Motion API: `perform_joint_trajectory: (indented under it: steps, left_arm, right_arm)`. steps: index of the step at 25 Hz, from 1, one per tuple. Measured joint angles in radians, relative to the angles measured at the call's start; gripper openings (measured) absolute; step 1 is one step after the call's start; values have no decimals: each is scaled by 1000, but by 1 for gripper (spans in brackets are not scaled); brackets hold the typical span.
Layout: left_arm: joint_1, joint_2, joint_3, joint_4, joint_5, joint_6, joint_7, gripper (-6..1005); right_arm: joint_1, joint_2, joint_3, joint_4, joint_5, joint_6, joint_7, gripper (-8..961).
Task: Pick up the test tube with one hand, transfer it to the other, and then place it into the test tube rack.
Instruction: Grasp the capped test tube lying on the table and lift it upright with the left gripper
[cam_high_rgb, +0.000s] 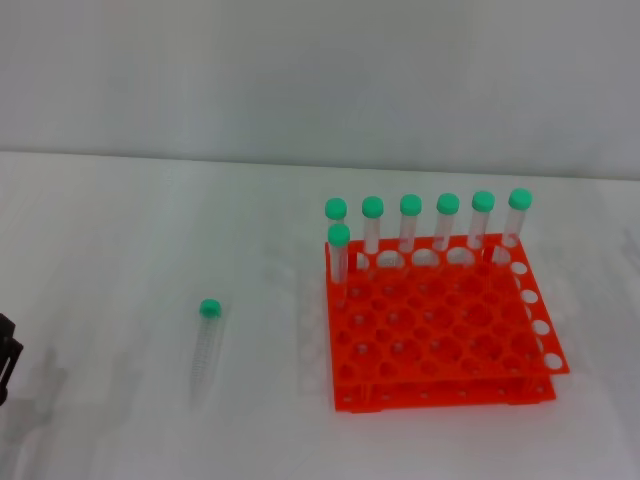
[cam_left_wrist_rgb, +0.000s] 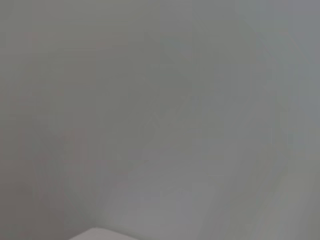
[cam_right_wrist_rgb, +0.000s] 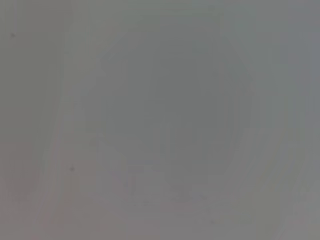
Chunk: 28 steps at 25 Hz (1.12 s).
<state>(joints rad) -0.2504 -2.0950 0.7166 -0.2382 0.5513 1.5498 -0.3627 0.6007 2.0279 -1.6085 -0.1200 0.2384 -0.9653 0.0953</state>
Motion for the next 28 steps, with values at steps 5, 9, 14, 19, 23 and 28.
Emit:
perform_joint_trajectory:
  steps: [5,9,14,19,23,28]
  left_arm:
    - [-1,0,2,1,44,-10,6,881]
    - [-3,2,1,2,64,-14,40,879]
    - [-10,2,1,4,73,-18,49,877]
    - [-20,5,3,11,123,-39,42,875]
    - [-36,6,-5,11,115,-40,-13,875]
    - [-46,20,22,92,139,-63,-208,874]
  right_arm:
    - [-10,0,6,3,26,1,0,795]
    - [-14,0,6,3,30,0,0,795]
    - [-20,0,6,8,31,4,19,795]
    - [-29,0,5,5,31,3,26,796]
    - [-30,0,5,5,32,4,35,796]
    - [-27,0,6,3,32,4,41,796]
